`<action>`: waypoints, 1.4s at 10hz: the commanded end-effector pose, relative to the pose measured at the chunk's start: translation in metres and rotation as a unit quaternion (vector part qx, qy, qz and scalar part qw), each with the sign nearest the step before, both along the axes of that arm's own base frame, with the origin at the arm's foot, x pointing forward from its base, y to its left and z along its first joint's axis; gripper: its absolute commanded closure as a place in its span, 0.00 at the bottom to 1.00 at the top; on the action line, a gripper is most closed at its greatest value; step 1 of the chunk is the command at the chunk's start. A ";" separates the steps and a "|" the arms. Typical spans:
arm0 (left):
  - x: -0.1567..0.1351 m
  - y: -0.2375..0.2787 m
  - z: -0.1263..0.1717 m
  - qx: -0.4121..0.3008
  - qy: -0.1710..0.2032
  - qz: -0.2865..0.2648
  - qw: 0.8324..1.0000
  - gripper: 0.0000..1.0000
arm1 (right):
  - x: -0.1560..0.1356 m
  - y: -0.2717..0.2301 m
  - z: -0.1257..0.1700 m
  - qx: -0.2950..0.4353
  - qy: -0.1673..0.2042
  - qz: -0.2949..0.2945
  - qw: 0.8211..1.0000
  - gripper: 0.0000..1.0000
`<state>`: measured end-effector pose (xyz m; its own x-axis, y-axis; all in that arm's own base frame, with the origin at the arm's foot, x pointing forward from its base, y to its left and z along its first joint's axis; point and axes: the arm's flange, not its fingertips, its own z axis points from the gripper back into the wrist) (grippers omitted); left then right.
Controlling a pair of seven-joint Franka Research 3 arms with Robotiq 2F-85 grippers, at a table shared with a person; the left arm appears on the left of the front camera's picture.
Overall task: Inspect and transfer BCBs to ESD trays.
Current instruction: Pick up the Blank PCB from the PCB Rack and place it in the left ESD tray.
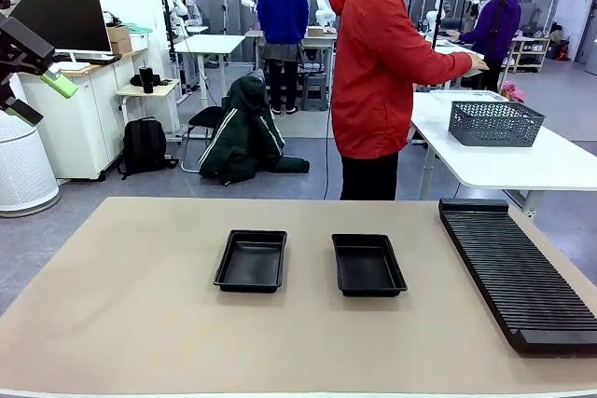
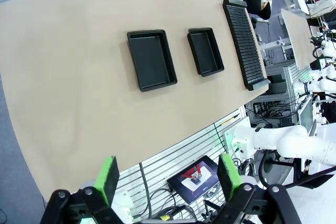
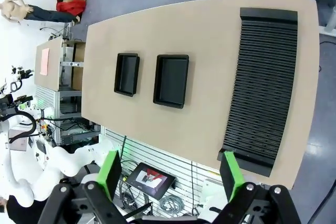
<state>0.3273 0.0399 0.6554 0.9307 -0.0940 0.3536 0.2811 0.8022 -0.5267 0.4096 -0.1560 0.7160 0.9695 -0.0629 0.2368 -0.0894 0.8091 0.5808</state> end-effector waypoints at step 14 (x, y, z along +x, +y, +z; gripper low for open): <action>-0.027 -0.010 0.035 -0.003 -0.033 0.089 0.995 0.00 | 0.001 0.003 -0.002 -0.008 0.009 -0.009 1.000 0.00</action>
<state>0.3022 0.0326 0.6912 0.9154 0.0347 0.4010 0.1897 0.8415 -0.5059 0.4116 -0.1536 0.7138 0.9733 -0.0845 0.2136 -0.0541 0.8194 0.5706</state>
